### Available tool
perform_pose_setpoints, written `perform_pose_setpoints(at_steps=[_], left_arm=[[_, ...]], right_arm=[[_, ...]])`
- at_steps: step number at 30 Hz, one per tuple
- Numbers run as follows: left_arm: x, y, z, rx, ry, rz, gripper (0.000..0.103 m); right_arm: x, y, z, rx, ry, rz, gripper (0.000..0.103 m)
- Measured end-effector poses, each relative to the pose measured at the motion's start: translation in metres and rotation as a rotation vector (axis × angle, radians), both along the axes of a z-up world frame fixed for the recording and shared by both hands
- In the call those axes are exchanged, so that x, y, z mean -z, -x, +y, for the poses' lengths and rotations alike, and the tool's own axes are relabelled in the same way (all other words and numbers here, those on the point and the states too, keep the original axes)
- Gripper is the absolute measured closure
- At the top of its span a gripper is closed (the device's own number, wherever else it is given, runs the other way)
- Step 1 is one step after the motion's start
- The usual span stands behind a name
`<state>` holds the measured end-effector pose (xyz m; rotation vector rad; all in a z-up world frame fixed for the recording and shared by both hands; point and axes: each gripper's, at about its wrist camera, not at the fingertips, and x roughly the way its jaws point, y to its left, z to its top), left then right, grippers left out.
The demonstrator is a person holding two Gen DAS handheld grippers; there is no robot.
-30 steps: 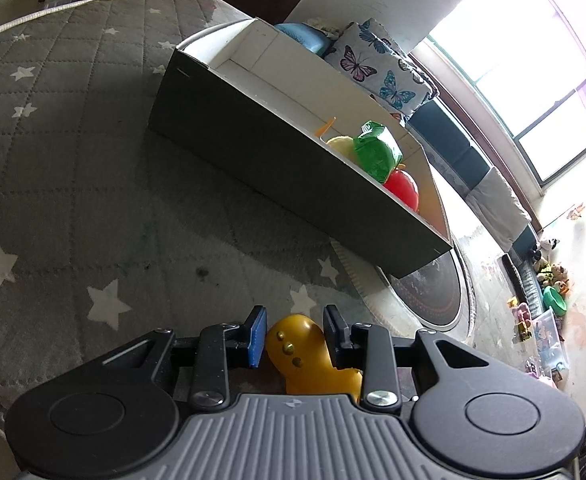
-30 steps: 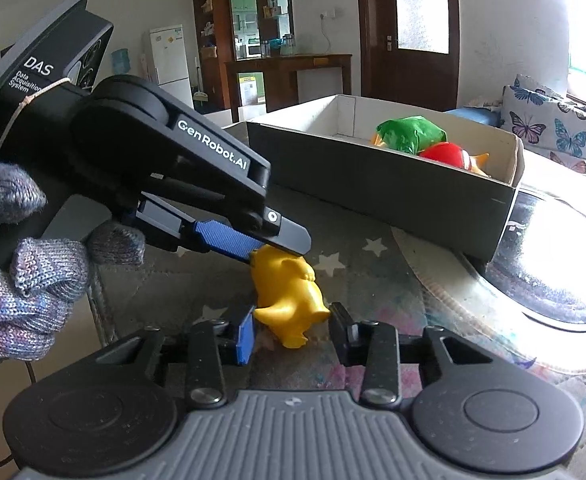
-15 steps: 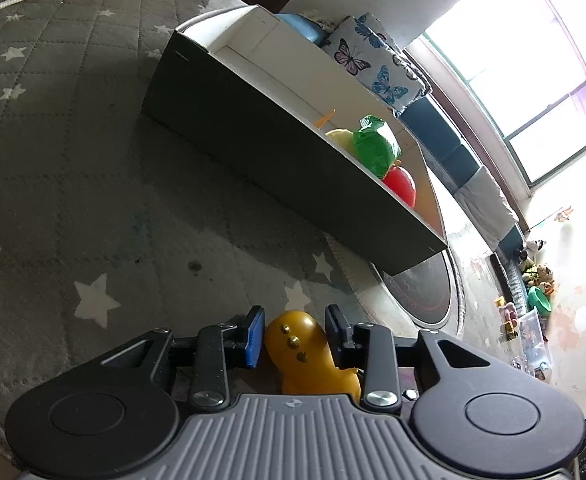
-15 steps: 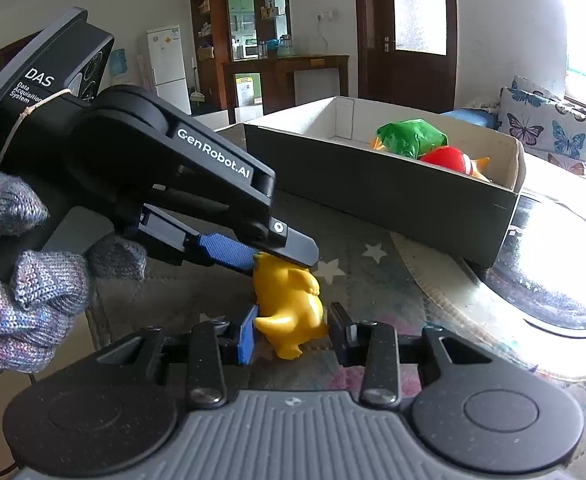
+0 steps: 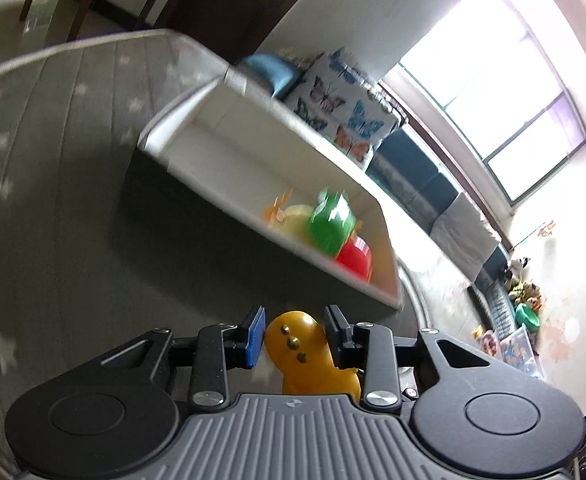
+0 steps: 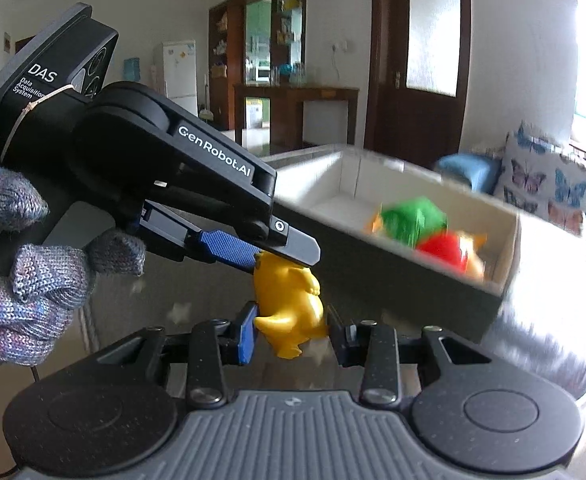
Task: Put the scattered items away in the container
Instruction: 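Lift the yellow duck with the left gripper and lower it into the box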
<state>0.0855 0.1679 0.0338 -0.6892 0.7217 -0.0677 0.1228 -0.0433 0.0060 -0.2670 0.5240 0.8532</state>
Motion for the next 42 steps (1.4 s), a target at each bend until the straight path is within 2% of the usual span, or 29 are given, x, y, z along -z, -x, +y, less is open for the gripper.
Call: perform_pose_setpoints(at_steps=[9, 15, 23, 33, 42], left_arm=[[-0.027, -0.050, 0.029, -0.032, -0.007, -0.051, 0.068], [-0.023, -0.090, 0.052, -0.046, 0.004, -0.025, 0.068], [0.003, -0.130, 0.072, -0.048, 0.029, 0.044, 0.068], [0.028, -0.149, 0.081, -0.044, 0.051, 0.104, 0.068], [0.030, -0.154, 0.074, -0.038, 0.001, 0.135, 0.068]], right_arm=[[-0.029, -0.048, 0.035, 0.008, -0.013, -0.057, 0.067], [-0.027, -0.084, 0.061, 0.014, 0.004, -0.043, 0.067], [-0.008, -0.123, 0.085, 0.025, 0.041, 0.020, 0.067], [0.010, -0.134, 0.090, 0.030, 0.073, 0.065, 0.067], [0.008, -0.133, 0.086, 0.026, 0.075, 0.060, 0.066]])
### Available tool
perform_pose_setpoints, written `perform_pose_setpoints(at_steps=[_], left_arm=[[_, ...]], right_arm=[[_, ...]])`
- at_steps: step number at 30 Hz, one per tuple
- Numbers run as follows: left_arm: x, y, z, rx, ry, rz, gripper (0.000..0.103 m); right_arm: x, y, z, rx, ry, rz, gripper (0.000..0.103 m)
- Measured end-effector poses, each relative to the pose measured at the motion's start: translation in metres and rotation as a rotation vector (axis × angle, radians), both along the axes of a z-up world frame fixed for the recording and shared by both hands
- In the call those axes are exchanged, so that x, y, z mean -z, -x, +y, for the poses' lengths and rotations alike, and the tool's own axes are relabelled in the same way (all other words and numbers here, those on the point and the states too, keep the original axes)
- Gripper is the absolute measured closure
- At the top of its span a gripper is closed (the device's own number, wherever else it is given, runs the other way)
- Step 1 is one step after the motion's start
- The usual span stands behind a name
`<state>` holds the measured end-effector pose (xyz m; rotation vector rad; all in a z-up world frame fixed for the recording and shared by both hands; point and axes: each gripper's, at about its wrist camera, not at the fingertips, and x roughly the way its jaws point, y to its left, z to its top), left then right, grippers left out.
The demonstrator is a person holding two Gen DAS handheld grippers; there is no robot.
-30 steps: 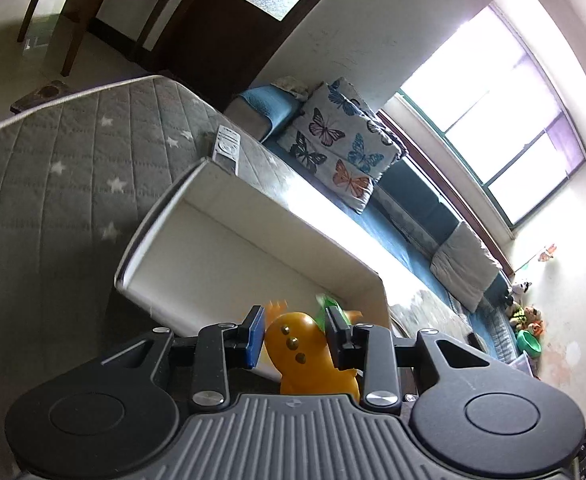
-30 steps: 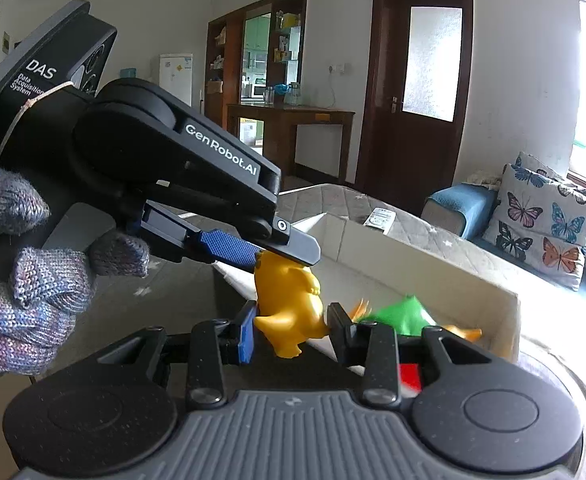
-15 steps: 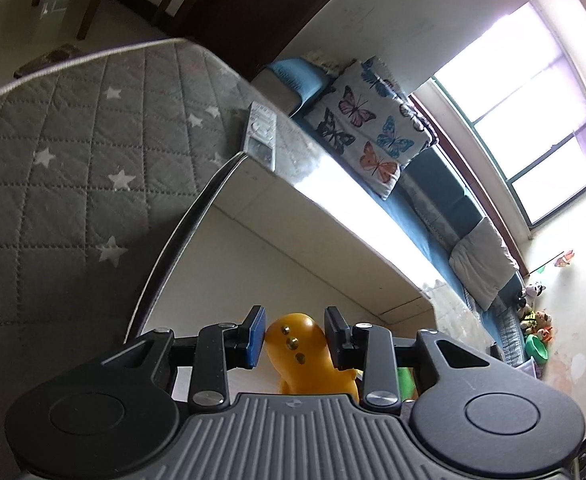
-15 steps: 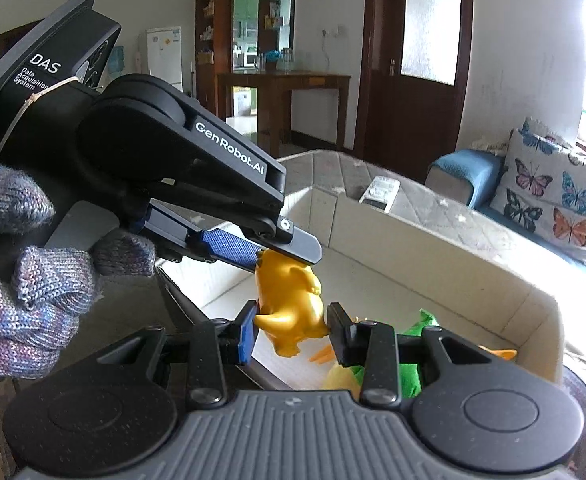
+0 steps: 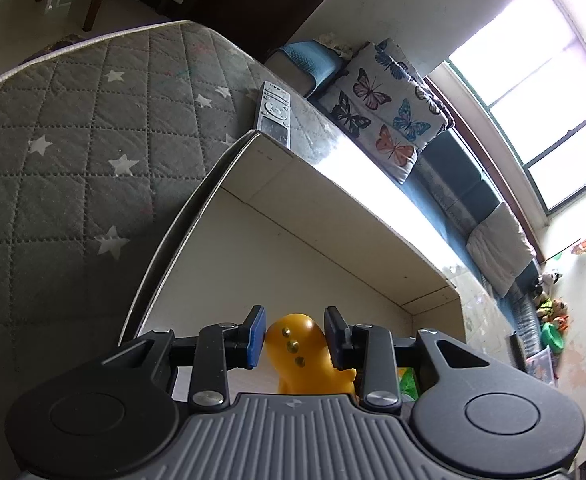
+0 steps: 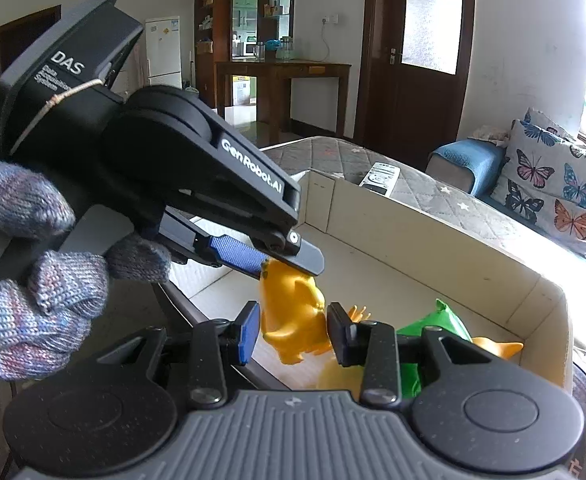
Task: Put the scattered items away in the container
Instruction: 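Lift the yellow duck with the left gripper and lower it into the box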
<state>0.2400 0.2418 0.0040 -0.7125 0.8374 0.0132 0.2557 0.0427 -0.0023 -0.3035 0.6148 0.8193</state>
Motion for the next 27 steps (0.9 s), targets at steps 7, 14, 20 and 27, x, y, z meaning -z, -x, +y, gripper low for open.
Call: perform_pose_setpoints(at_steps=[7, 14, 20, 27], left_arm=[[-0.002, -0.001, -0.008, 0.014, -0.057, 0.025, 0.068], [-0.003, -0.004, -0.013, 0.023, -0.091, 0.045, 0.068], [-0.005, -0.003, -0.016, 0.027, -0.117, 0.044, 0.068], [-0.013, 0.003, -0.018, 0.020, -0.153, 0.018, 0.068]], right_arm=[[-0.004, 0.004, -0.004, 0.000, -0.011, -0.009, 0.066], [-0.009, 0.010, -0.009, -0.004, -0.024, -0.021, 0.065], [-0.013, 0.014, -0.015, -0.003, -0.034, -0.027, 0.065], [-0.018, 0.021, -0.018, -0.009, -0.041, -0.039, 0.065]])
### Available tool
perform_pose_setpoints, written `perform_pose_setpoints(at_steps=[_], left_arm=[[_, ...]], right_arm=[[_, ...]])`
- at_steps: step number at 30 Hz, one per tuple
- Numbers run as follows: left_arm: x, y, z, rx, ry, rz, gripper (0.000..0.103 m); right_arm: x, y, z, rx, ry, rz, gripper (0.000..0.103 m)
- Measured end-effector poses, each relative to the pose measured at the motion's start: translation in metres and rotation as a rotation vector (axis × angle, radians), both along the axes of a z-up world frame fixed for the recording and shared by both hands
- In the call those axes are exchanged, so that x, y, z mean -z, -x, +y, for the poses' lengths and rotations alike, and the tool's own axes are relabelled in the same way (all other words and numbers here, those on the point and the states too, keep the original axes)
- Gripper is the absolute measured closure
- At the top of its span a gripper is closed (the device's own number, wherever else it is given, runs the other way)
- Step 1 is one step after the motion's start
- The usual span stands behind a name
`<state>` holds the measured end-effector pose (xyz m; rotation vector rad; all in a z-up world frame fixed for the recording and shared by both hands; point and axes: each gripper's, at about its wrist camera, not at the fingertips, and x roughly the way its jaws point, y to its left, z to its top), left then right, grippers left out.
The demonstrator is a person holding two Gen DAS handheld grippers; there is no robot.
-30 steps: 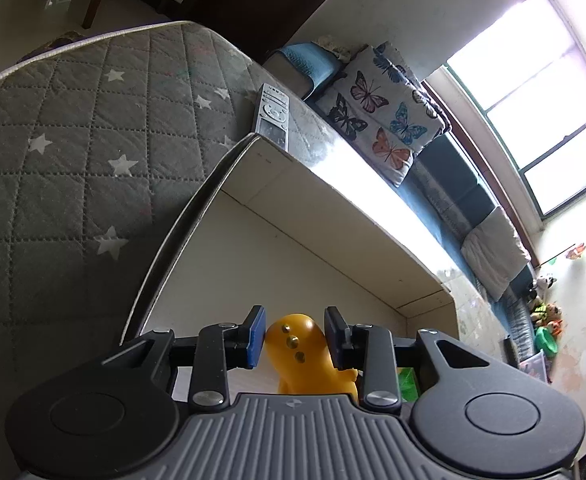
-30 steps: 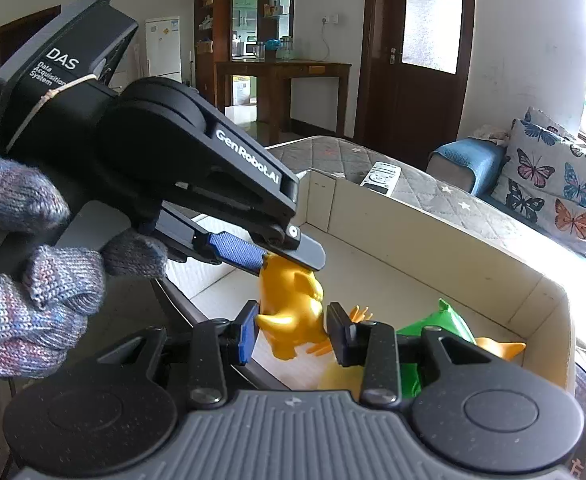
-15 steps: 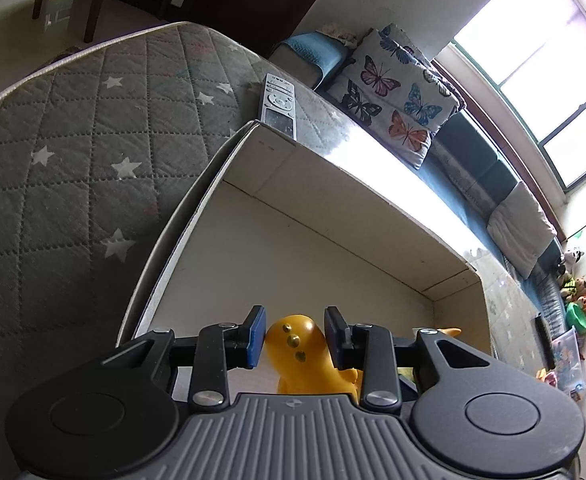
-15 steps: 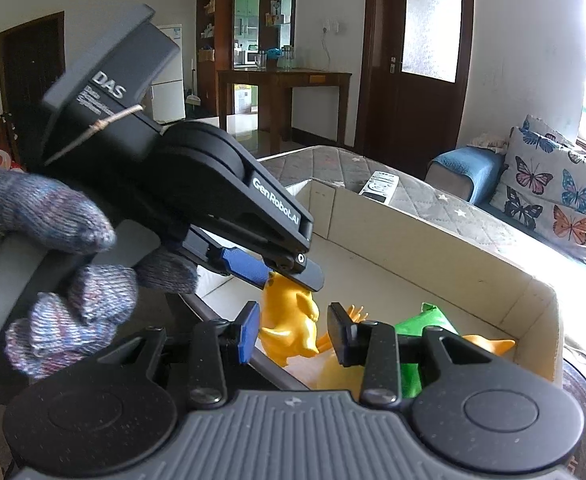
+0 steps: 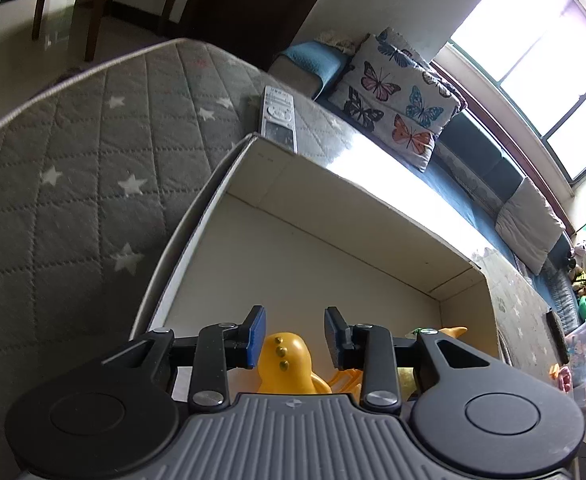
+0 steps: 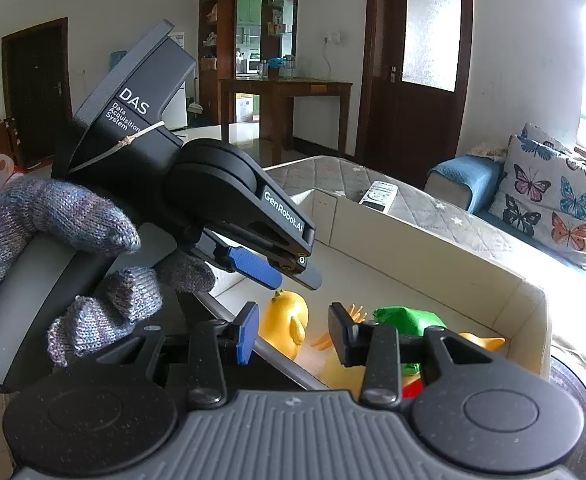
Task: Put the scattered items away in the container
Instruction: 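Lift the yellow duck with the left gripper and lower it into the box, then open the left gripper to release the yellow duck in the box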
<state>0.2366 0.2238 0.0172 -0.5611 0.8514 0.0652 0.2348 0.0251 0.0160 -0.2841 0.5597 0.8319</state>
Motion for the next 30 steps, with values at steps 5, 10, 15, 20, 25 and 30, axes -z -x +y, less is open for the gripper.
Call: perform_pose_setpoints(at_steps=[5, 10, 15, 20, 25, 30], left_arm=[[-0.008, 0.008, -0.005, 0.004, -0.024, -0.029, 0.068], [-0.019, 0.021, -0.014, 0.017, -0.059, -0.066, 0.068], [-0.028, 0.036, -0.026, 0.034, -0.098, -0.094, 0.068], [-0.034, 0.053, -0.037, 0.041, -0.117, -0.117, 0.068], [-0.040, 0.069, -0.050, 0.055, -0.149, -0.139, 0.068], [-0.041, 0.083, -0.060, 0.062, -0.172, -0.149, 0.068]], right_arm=[[-0.001, 0.006, -0.004, 0.005, -0.010, -0.002, 0.061], [0.000, 0.012, -0.010, 0.011, -0.016, -0.004, 0.058], [0.000, 0.021, -0.019, 0.028, -0.033, -0.004, 0.053], [0.004, 0.030, -0.029, 0.047, -0.042, -0.001, 0.044], [0.006, 0.035, -0.038, 0.059, -0.052, 0.002, 0.036], [0.010, 0.040, -0.046, 0.071, -0.055, 0.012, 0.035]])
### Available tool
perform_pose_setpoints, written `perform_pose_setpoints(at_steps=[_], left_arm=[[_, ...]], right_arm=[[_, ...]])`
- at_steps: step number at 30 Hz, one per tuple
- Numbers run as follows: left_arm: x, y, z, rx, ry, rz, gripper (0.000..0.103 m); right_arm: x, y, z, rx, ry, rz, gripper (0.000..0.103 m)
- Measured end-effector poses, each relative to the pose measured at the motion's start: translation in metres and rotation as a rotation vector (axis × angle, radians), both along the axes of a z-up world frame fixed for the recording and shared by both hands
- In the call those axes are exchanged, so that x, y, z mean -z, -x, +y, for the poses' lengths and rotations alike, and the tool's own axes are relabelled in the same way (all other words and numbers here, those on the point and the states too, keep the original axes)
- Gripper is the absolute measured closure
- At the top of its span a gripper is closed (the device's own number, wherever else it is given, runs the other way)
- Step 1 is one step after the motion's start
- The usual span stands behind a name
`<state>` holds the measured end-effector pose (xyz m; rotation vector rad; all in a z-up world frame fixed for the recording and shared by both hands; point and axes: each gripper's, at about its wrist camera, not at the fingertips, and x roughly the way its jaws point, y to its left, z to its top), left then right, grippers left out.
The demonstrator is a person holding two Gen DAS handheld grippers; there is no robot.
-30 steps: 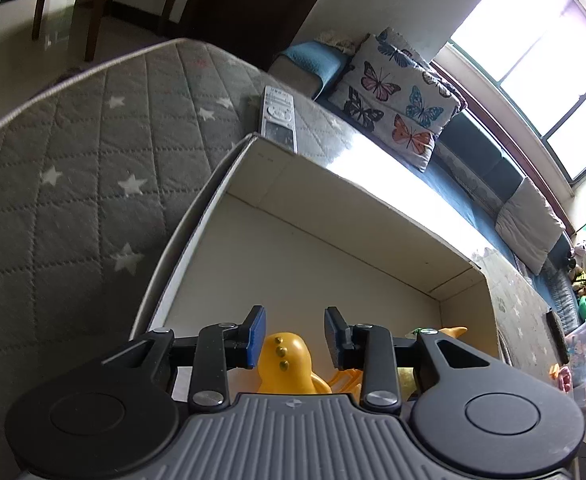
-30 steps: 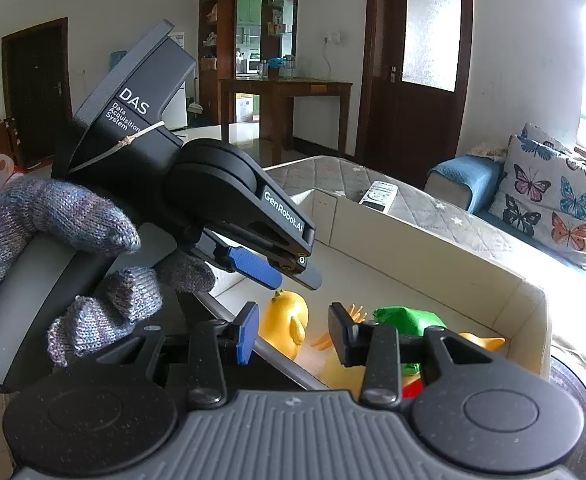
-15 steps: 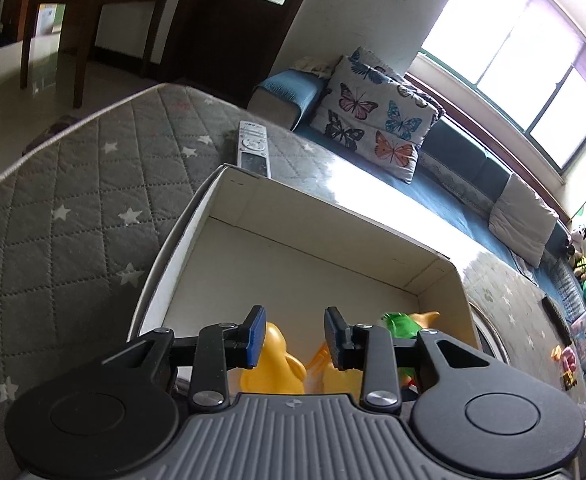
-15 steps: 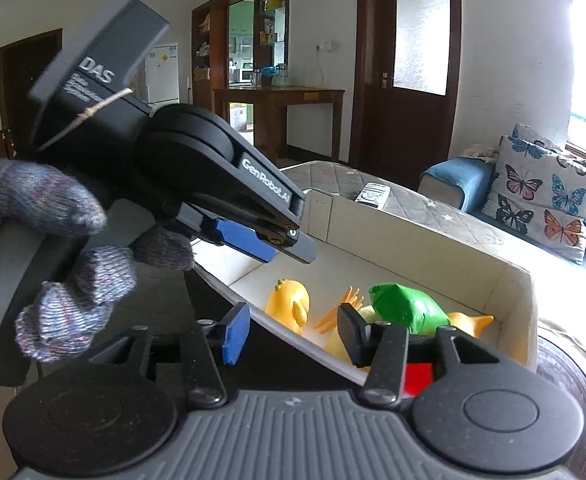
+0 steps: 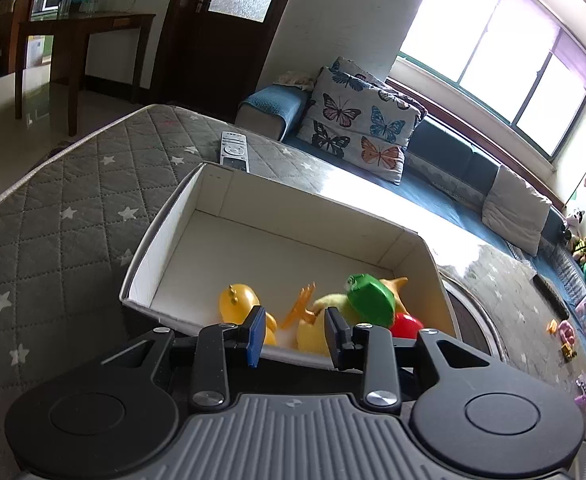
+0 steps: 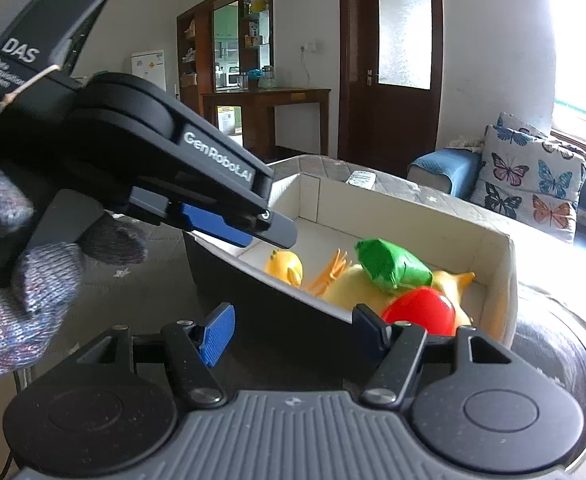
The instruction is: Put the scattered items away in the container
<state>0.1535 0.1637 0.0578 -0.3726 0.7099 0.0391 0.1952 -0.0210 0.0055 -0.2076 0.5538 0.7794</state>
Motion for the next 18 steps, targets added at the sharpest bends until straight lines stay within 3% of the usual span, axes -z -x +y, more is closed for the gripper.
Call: perform_pose_setpoints(at_steps=[1, 14, 16, 18], left_arm=[[-0.001, 0.003, -0.002, 0.000, -0.009, -0.003, 0.068], [0.000, 0.032, -0.015, -0.015, -0.072, -0.005, 0.068], [0.001, 0.037, -0.017, -0.019, -0.079, -0.005, 0.068], [0.002, 0.042, -0.019, -0.025, -0.090, -0.004, 0.068]], right_arm=[[0.000, 0.002, -0.001, 0.003, 0.000, 0.000, 0.031], [0.009, 0.019, -0.014, 0.031, 0.005, 0.014, 0.022], [0.010, 0.021, -0.016, 0.035, 0.000, 0.019, 0.012], [0.011, 0.025, -0.018, 0.037, -0.001, 0.018, 0.012]])
